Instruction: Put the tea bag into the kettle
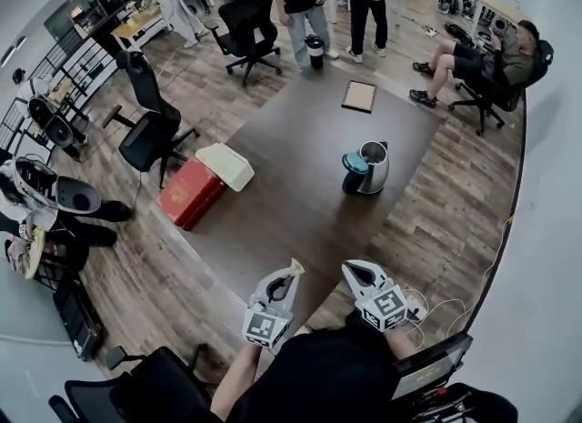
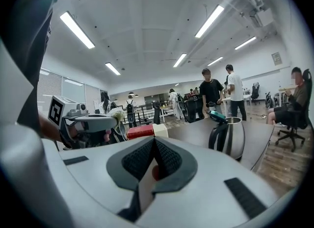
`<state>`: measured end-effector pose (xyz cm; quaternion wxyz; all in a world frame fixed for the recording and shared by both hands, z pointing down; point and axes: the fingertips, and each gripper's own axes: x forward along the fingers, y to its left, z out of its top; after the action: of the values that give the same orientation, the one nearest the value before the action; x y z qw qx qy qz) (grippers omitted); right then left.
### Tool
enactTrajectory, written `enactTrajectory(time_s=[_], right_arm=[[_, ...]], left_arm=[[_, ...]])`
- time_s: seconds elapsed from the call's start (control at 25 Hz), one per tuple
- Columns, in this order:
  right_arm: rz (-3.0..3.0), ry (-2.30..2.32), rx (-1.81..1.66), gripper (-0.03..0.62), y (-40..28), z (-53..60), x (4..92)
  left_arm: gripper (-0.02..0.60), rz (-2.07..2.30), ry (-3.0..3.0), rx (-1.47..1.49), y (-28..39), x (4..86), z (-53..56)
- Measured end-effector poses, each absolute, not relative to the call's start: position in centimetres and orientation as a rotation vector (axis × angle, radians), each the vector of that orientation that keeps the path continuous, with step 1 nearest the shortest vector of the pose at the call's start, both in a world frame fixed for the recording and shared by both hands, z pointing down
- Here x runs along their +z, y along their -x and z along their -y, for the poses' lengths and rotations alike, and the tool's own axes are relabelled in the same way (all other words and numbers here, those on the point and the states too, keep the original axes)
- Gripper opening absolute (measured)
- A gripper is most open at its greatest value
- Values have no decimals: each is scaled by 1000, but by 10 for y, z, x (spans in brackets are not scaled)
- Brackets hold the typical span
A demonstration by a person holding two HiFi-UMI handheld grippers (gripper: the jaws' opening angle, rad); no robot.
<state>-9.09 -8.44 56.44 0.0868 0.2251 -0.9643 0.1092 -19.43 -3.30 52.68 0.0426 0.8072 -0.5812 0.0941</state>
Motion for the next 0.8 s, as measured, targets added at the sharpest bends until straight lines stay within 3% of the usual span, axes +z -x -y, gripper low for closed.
enactTrajectory(time_s=[0.8], right_arm=[[2862, -759, 381, 6, 29, 116, 577]], left_arm=[[34, 1594, -2587, 320, 122, 538, 74]])
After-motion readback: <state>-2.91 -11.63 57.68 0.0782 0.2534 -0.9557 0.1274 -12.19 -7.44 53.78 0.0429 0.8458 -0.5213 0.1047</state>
